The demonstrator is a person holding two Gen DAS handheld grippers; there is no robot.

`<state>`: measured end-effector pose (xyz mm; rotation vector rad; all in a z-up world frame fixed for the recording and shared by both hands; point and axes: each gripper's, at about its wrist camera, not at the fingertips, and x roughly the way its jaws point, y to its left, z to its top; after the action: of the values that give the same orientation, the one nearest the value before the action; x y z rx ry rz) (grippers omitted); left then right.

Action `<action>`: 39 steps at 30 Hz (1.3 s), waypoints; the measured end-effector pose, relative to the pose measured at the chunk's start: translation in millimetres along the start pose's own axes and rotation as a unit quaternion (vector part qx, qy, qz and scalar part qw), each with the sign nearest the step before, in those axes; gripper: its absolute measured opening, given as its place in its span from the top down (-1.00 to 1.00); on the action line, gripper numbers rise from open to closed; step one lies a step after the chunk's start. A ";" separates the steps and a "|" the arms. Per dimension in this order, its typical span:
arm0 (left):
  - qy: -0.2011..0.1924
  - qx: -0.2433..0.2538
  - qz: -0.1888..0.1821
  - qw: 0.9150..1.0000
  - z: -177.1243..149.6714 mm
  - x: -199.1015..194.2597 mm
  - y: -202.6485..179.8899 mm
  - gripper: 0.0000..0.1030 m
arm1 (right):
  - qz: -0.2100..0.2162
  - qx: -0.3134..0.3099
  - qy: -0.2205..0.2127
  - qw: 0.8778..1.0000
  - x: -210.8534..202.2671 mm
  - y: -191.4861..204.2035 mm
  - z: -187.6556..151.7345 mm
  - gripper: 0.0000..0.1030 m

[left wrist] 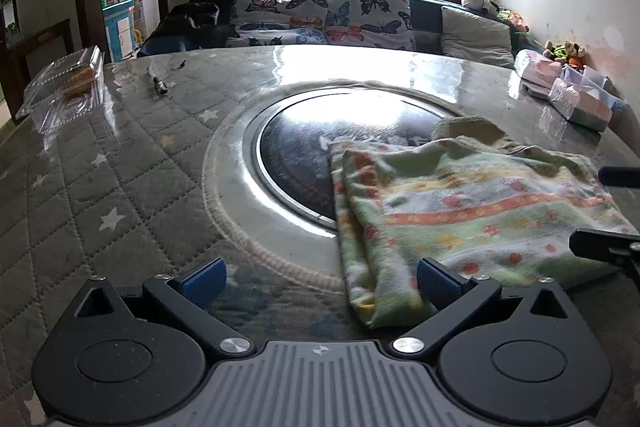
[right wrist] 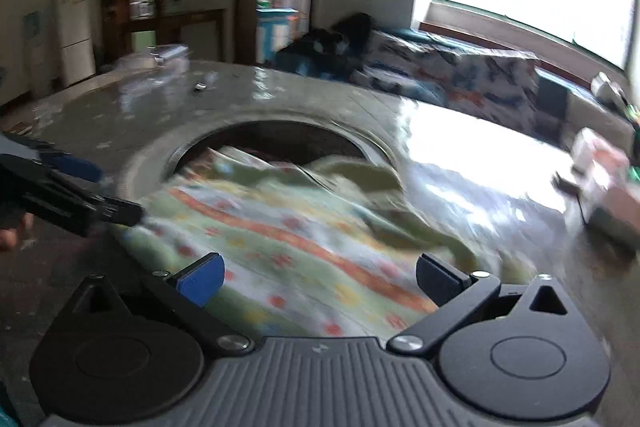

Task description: Fold clothes

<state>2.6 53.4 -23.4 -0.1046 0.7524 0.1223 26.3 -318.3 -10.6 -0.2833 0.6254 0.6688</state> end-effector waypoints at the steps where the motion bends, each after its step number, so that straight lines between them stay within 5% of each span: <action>1: 0.000 0.001 -0.002 1.000 0.9 0.3 -2.1 -1.00 | -0.001 0.011 0.009 1.000 4.2 -3.8 -4.4 -1.00; 5: 0.001 0.003 -0.010 1.000 4.3 1.4 -10.7 -1.00 | 0.008 0.048 0.021 0.999 8.1 -15.0 -11.6 -1.00; 13: -0.007 0.030 -0.037 0.999 14.9 6.4 -37.5 -1.00 | -0.076 0.045 -0.003 0.996 -21.5 -32.2 -21.3 -1.00; 19: -0.011 0.063 -0.040 0.997 10.3 15.9 -54.5 -1.00 | -0.075 0.062 0.009 0.995 -21.8 -45.1 -32.8 -1.00; 27: -0.010 0.070 -0.044 0.997 17.4 13.2 -59.7 -1.00 | -0.164 0.036 0.016 0.986 -28.2 -57.6 -45.5 -1.00; 39: -0.016 0.096 -0.067 0.993 37.6 22.3 -87.1 -1.00 | -0.166 0.069 0.011 0.984 -34.5 -73.8 -53.8 -1.00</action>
<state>57.0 -25.7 -7.0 0.0302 0.7204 -0.0757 29.4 -414.4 -27.6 -0.2584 0.6248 0.3012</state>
